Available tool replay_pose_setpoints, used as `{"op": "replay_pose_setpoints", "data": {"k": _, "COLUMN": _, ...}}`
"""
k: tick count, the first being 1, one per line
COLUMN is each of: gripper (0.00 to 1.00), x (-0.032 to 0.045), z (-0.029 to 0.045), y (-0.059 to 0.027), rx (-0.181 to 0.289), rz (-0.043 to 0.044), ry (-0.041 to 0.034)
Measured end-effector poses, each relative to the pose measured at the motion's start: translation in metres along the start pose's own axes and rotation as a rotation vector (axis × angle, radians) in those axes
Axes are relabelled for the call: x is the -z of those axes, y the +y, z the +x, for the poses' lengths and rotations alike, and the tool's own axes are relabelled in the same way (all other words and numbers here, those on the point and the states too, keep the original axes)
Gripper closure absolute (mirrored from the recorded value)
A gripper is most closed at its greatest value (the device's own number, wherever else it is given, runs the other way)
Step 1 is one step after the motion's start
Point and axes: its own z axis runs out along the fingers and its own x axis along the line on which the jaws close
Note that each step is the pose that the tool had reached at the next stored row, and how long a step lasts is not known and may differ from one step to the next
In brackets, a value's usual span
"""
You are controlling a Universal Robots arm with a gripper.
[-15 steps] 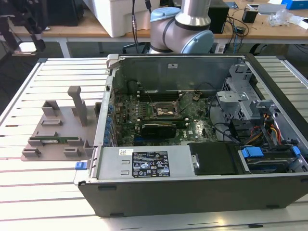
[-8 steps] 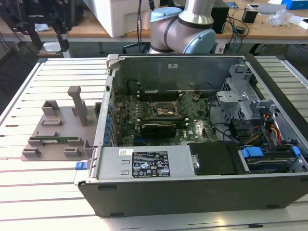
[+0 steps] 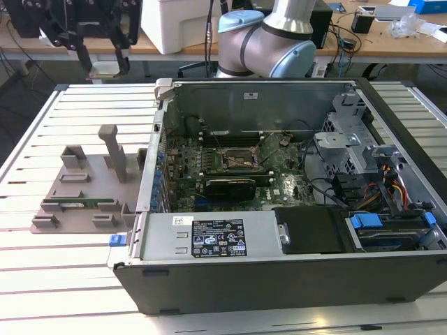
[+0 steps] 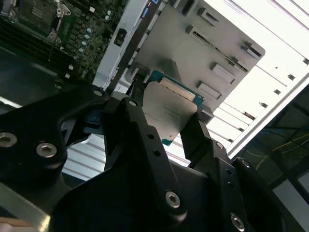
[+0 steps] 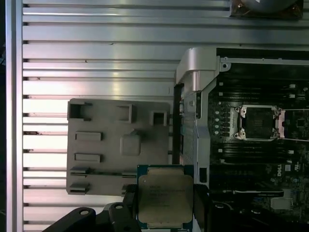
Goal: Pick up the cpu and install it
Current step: 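Pick up the cpu and move it towards the insertion slot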
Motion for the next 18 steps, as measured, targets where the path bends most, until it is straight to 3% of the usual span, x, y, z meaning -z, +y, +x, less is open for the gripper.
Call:
{"op": "replay_pose_setpoints", "data": {"k": 2, "gripper": 0.45, "x": -0.0028, "z": -0.0077, "y": 0.0, "rx": 0.0, "rz": -0.0001, "ry": 0.0011}}
{"op": "replay_pose_setpoints", "data": {"k": 9, "gripper": 0.45, "x": -0.0193, "z": -0.0211, "y": 0.0, "rx": 0.0, "rz": 0.0001, "ry": 0.0038}}
{"op": "replay_pose_setpoints", "data": {"k": 18, "gripper": 0.45, "x": -0.0374, "z": -0.0453, "y": 0.0, "rx": 0.0, "rz": 0.0, "ry": 0.0075}}
